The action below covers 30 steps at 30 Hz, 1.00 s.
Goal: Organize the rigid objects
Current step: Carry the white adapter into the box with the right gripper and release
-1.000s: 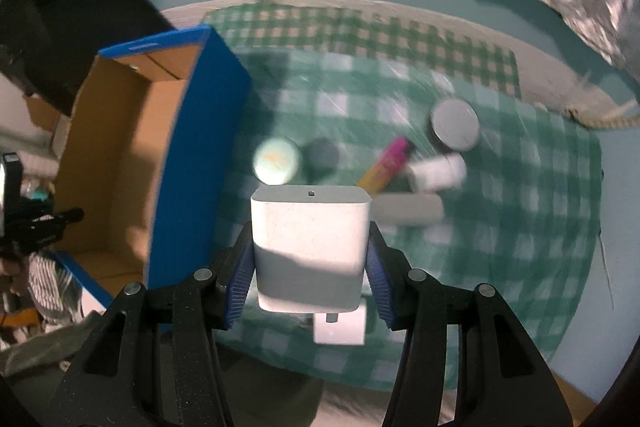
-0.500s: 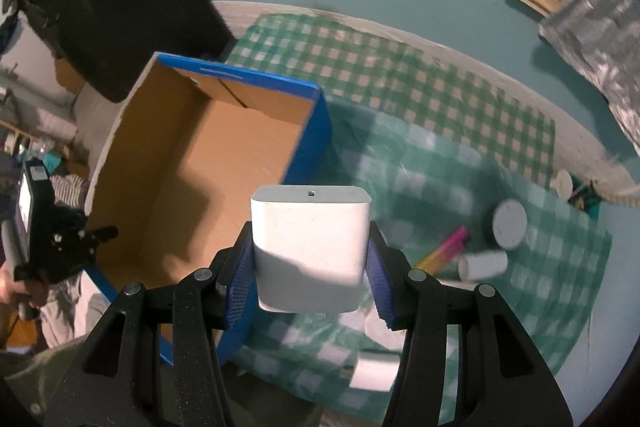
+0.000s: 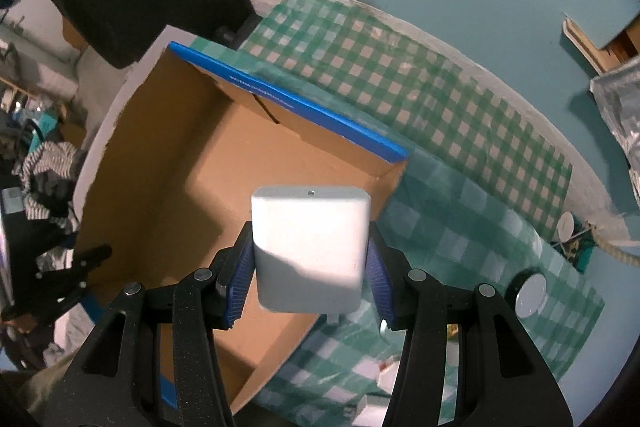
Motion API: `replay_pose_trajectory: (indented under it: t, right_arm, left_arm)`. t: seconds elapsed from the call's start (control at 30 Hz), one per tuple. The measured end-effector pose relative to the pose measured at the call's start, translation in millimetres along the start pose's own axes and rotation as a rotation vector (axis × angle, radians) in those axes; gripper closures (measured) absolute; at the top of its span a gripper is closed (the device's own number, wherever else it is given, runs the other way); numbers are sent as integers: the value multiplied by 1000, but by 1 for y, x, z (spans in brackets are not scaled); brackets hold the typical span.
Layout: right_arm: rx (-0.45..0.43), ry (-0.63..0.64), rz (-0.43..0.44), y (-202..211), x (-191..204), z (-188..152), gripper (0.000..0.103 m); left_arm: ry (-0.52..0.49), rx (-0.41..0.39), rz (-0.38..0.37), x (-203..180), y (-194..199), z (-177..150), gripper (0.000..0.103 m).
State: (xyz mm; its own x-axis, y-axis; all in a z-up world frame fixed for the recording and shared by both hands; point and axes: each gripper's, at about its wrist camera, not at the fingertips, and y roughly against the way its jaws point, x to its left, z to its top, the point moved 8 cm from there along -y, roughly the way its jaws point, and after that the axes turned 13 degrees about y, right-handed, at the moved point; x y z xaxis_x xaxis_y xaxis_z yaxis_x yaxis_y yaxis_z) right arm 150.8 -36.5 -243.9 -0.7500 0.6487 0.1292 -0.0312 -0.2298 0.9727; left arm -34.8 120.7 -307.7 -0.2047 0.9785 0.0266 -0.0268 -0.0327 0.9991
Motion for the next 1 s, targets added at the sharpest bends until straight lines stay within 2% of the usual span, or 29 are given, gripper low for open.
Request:
replay_pose_trajectory:
  t: [0.33, 0.57, 1.0]
  right_arm:
    - [46, 23, -2, -23, 7, 13, 52]
    - [83, 20, 0, -37, 10, 9, 52]
    - [12, -9, -1, -12, 4, 8, 51]
  left_arm:
    - [-1, -2, 2, 1, 0, -1, 82]
    - [-1, -3, 7, 0, 0, -1, 82]
    - [-16, -7, 18, -1, 1, -3, 82]
